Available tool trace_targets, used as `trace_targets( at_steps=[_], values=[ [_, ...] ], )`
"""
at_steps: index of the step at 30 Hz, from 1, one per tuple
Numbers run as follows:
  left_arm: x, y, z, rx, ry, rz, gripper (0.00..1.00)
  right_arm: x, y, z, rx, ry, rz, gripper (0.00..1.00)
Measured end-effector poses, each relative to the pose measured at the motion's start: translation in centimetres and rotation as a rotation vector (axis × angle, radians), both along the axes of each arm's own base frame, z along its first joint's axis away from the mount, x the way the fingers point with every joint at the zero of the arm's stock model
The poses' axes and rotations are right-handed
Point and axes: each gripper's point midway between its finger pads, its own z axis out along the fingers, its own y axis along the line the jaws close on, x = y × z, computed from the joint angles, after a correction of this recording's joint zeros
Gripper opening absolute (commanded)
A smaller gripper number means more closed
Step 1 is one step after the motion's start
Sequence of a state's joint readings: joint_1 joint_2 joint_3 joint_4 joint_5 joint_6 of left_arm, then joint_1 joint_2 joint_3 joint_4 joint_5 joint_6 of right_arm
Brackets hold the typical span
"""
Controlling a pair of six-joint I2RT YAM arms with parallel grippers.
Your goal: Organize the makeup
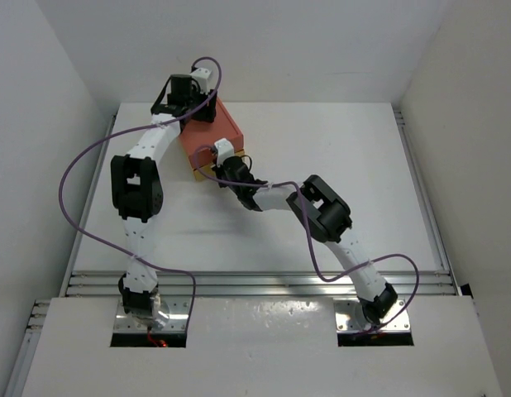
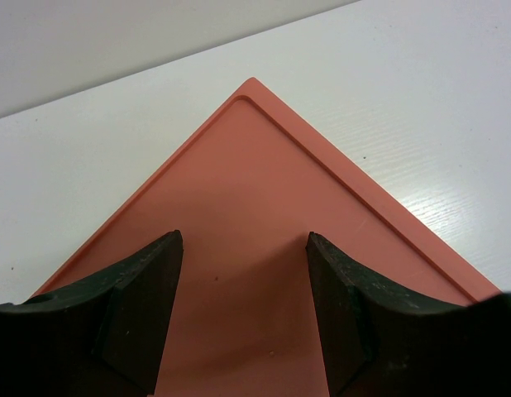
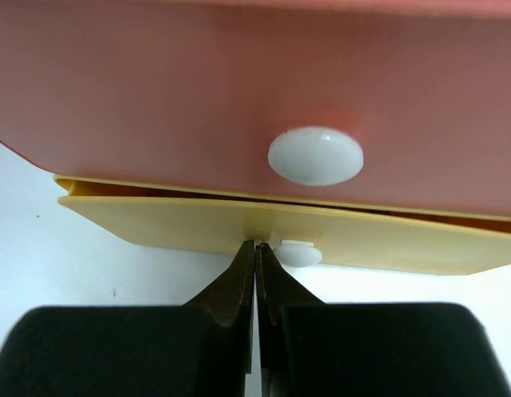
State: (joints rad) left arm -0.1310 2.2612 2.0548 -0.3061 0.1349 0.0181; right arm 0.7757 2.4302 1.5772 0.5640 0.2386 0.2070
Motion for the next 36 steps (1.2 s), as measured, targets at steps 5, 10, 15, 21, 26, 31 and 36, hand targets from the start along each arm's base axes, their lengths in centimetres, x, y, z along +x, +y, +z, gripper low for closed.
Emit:
trace_targets(
  at_steps=[5, 10, 15, 21, 26, 31, 36],
  values=[
    [0.1, 0.0, 0.0, 0.0, -0.003, 0.0, 0.67, 0.1, -0.1, -0.3, -0.002, 0.0, -0.013, 0.0],
    [0.1, 0.0, 0.0, -0.001, -0.005, 0.0, 0.67, -0.9, -1.8, -1.4, -0.014, 0.003, -0.033, 0.0],
    [0.1, 0.0, 0.0, -0.001, -0.005, 0.0, 0.67, -2.5, -5.2, -2.3, -0.055, 0.026, -0.072, 0.0],
    [0.1, 0.0, 0.2, 0.001, -0.003, 0.001, 0.7, -5.2, -9.6, 2.9, -0.035, -0.03, -0.094, 0.0],
    [0.0, 0.2, 0.5, 0.006, 0.01, 0.002, 0.72, -7.0, -15.9, 8.0, -0.062, -0.089, -0.167, 0.0],
    [-0.5, 0.6, 0.7, 0.014, 0.042, 0.005, 0.76, -7.6, -23.9, 10.1, -0.162, -0.065, -0.307, 0.08],
    [-1.7, 1.5, 1.0, 0.048, 0.081, 0.021, 0.83, -9.5, -31.3, 9.2, -0.251, 0.071, -0.426, 0.72]
  ],
)
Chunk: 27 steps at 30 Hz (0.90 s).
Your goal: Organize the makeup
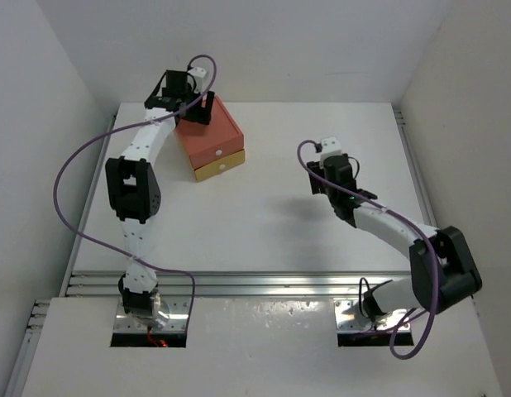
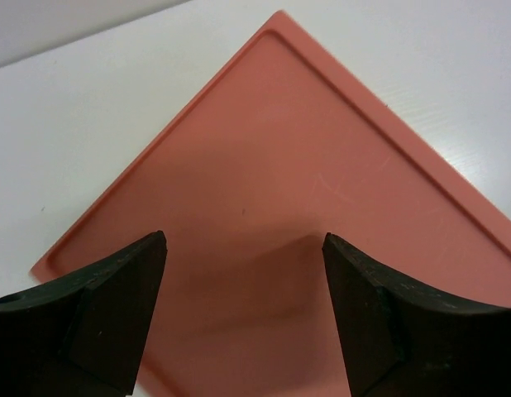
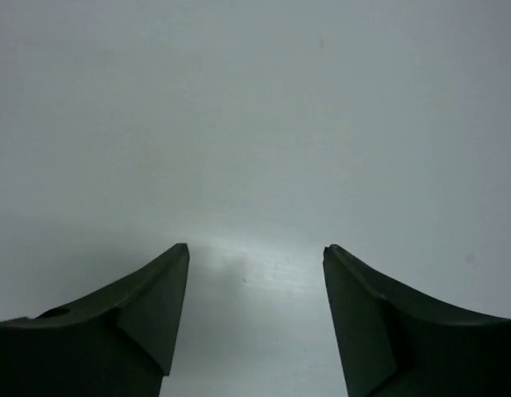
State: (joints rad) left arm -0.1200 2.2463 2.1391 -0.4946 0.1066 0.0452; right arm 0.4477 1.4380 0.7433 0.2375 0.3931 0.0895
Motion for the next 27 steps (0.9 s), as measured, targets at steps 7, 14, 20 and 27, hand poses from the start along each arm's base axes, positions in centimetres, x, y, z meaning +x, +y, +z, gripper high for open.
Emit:
trace_targets(
  at_steps=[7, 14, 20, 27],
  values=[
    [-4.0, 5.5, 6.7, 0.083, -0.055, 0.135, 0.93, -5.0, -7.8, -1.8, -0.034, 0.188, -0.139, 1.0],
    [-12.4, 17.0, 9.9, 0.154, -0.08, 0.414, 0.92, -8.0, -10.4, -3.4, 0.011, 0.334, -0.204, 1.0],
    [-19.8, 21.0, -1.9, 0.143, 0.218, 0.537, 0.92, -8.5, -10.5, -3.9, 0.062, 0.361, -0.263, 1.0],
    [-23.0, 20.9, -6.2, 0.108, 0.343, 0.542, 0.92, -6.5, -10.1, -2.3, 0.109, 0.325, -0.3, 1.0]
  ],
)
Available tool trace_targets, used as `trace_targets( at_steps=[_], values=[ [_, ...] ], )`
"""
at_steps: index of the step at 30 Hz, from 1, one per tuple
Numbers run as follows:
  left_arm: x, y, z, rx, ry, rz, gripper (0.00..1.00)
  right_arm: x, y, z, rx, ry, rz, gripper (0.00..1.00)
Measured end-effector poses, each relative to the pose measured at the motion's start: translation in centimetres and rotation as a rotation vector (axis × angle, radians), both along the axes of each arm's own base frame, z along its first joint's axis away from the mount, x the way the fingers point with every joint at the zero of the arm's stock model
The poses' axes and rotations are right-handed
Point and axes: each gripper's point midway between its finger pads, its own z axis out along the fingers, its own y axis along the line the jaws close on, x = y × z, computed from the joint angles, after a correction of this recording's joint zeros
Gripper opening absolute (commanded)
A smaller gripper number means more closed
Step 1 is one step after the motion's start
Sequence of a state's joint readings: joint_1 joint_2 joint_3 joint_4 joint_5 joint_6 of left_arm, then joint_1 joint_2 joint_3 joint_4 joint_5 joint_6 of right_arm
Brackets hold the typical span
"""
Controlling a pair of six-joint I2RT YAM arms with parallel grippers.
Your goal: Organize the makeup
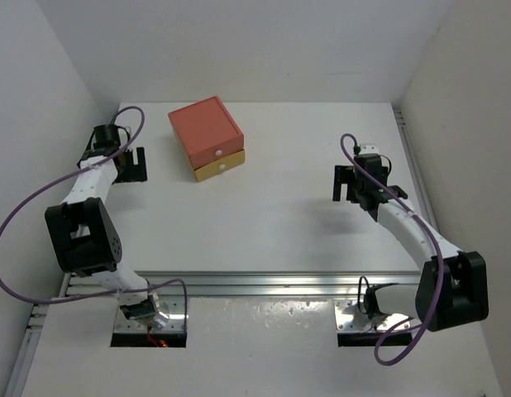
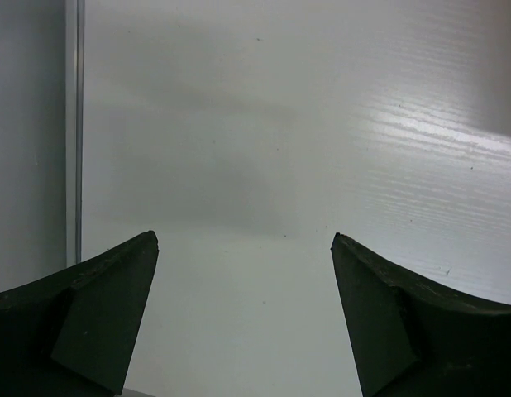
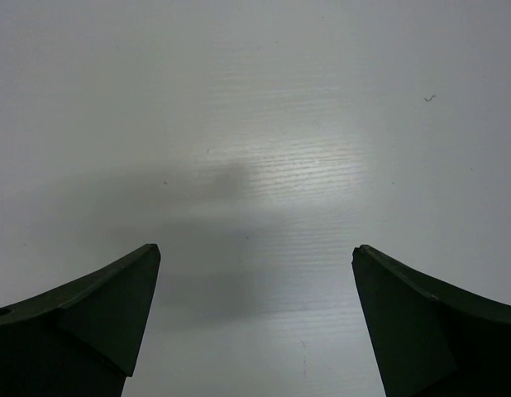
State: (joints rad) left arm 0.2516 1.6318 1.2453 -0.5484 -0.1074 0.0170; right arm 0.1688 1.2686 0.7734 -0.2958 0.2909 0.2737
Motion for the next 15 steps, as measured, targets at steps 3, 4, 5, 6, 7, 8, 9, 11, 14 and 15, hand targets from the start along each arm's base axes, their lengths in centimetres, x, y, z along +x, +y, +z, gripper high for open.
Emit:
trace_targets(
  at_steps=[3, 4, 5, 6, 7, 8, 9, 11, 14, 15],
  values=[
    [0.4, 0.2, 0.8, -0.001, -0.037, 0.0, 0.92, 0.7, 0.2, 0.5, 0.011, -0.017, -0.014, 1.0],
    [0.5, 0.2, 0.9, -0.001, -0.045, -0.001, 0.92, 0.8, 0.2, 0.6, 0.012, -0.019, -0.022, 1.0],
    [0.6, 0.2, 1.1, -0.001, -0.051, -0.003, 0.92, 0.9, 0.2, 0.6, 0.013, -0.02, -0.028, 1.0],
    [0.7, 0.1, 1.1, -0.003, -0.057, -0.005, 0.92, 1.0, 0.2, 0.7, 0.015, -0.023, -0.034, 1.0],
    [0.8, 0.1, 1.2, -0.004, -0.06, -0.006, 0.92, 1.0, 0.2, 0.7, 0.015, -0.023, -0.036, 1.0],
    [0.8, 0.0, 1.2, -0.006, -0.061, -0.007, 0.92, 1.1, 0.3, 0.8, 0.016, -0.025, -0.036, 1.0],
    [0.9, 0.0, 1.2, -0.01, -0.063, -0.009, 0.92, 1.2, 0.3, 0.8, 0.016, -0.028, -0.038, 1.0],
    [0.9, -0.1, 1.1, -0.014, -0.065, -0.012, 0.92, 1.4, 0.2, 0.9, 0.013, -0.036, -0.042, 1.0],
    [0.7, -0.3, 0.8, -0.023, -0.058, -0.017, 0.92, 1.9, 0.0, 1.3, 0.001, -0.049, -0.06, 1.0],
    [0.7, -0.3, 0.7, -0.024, -0.057, -0.018, 0.92, 2.1, 0.0, 1.4, -0.007, -0.054, -0.066, 1.0]
  ],
)
